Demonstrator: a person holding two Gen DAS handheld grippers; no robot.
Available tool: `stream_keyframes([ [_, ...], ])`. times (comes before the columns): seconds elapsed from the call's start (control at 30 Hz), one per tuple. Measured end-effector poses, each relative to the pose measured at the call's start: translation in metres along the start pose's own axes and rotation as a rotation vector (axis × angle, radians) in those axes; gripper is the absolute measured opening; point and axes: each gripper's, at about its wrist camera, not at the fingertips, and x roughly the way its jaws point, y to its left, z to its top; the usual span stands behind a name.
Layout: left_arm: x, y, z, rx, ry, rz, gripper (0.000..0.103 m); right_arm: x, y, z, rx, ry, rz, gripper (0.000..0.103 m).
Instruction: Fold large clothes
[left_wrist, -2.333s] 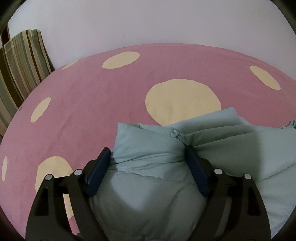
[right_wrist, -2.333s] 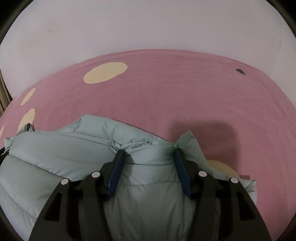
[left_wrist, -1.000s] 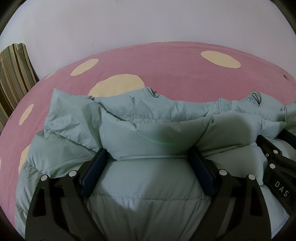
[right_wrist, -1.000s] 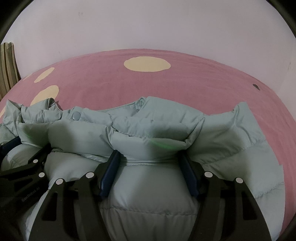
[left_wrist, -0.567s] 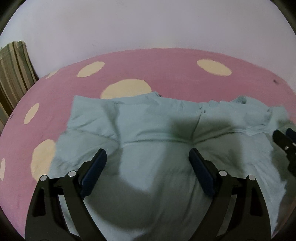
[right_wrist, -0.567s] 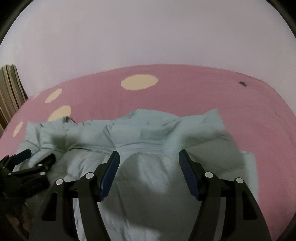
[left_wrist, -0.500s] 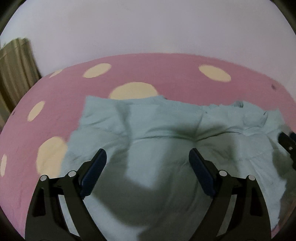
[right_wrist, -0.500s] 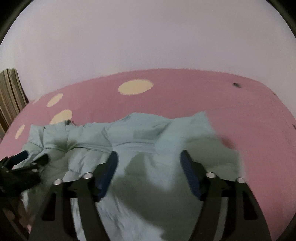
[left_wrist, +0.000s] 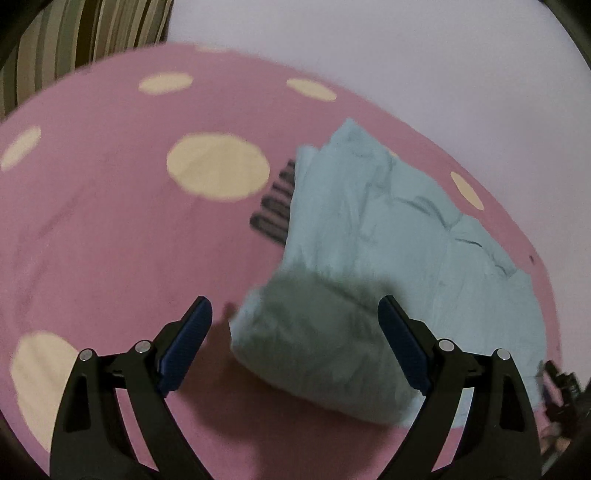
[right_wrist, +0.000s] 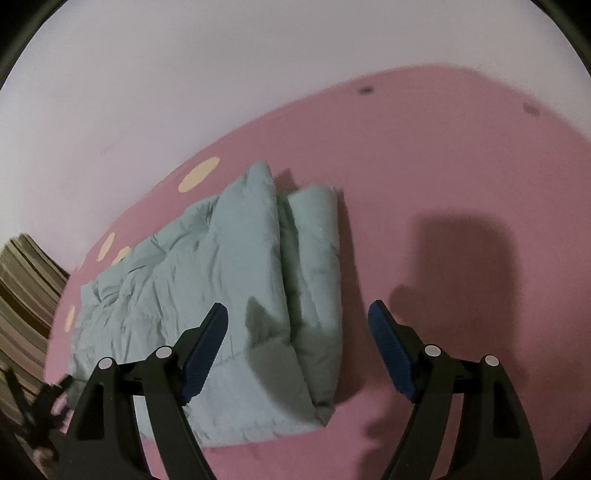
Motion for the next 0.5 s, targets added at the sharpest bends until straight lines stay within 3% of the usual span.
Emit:
stream_keyframes([
  [0.17,0.016,0.000,-0.005,-0.058,0.053,-0.063,0.091,0.015,-0.001,-0.006,0.020,0.038,-0.002,0.077],
  [0.3,0.020,-0.002,-0.006,-0.082,0.038,-0.067,0.091,0.026,-0.003,-0.013,0.046,0.065,0.007,0.077],
  [0.4,0.025,-0.006,-0.006,-0.066,0.040,-0.040,0.069,0.029,-0.003,-0.017,0.059,0.058,0.013,0.077],
  [0.5,0.029,-0.012,-0.005,-0.058,0.052,-0.067,0.044,0.032,-0.002,-0.019,0.029,0.071,0.032,0.053],
])
